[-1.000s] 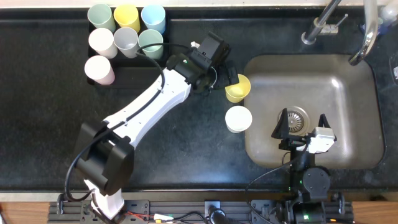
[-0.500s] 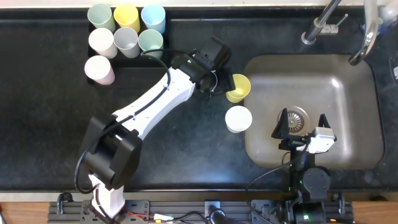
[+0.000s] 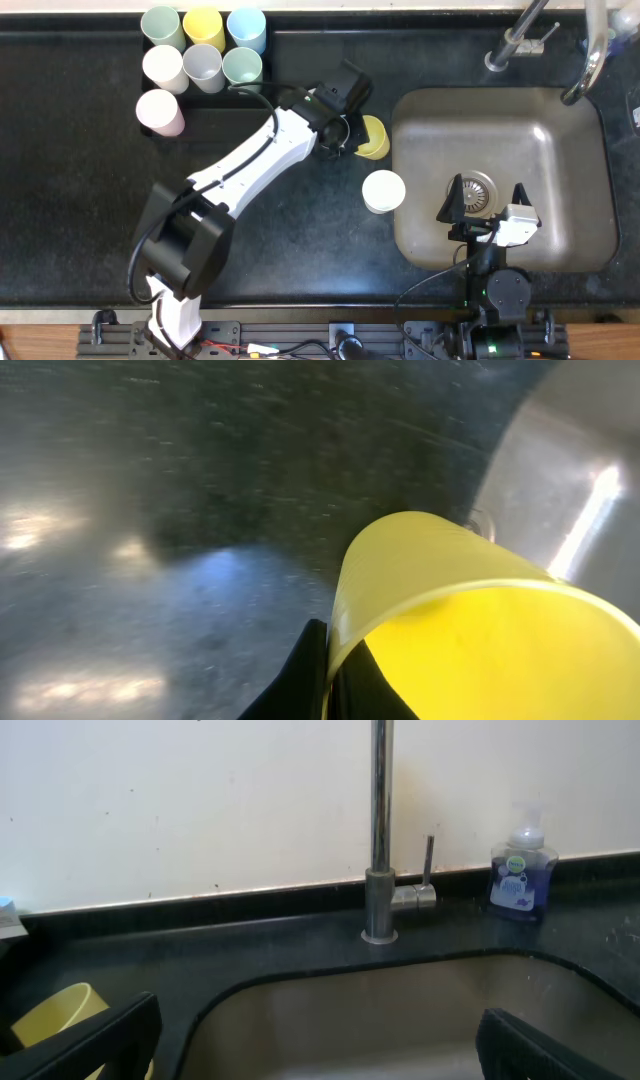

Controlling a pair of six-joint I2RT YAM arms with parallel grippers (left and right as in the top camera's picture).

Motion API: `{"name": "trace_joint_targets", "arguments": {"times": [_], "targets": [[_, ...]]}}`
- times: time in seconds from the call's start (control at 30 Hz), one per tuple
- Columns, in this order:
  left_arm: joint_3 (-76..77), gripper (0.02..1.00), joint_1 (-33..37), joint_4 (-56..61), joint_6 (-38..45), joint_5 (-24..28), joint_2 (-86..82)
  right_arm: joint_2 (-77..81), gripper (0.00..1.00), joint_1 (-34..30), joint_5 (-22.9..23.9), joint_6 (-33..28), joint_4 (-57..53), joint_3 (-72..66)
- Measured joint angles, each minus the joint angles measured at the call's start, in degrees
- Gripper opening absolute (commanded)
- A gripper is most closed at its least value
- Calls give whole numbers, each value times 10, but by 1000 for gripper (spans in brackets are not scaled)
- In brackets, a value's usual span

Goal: Store Cups

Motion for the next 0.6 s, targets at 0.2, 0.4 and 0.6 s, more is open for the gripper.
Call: {"name": "trace_joint_targets", "arguments": {"times": [0.2, 0.4, 0.6], "targets": [[9, 36, 47, -81, -1, -24, -55, 0, 998, 0, 0, 0, 0, 0], [30, 36, 190, -196, 0, -36, -152, 0, 998, 0, 0, 0, 0, 0], [29, 38, 314, -239, -1, -47, -159, 0, 998, 0, 0, 0, 0, 0]]}}
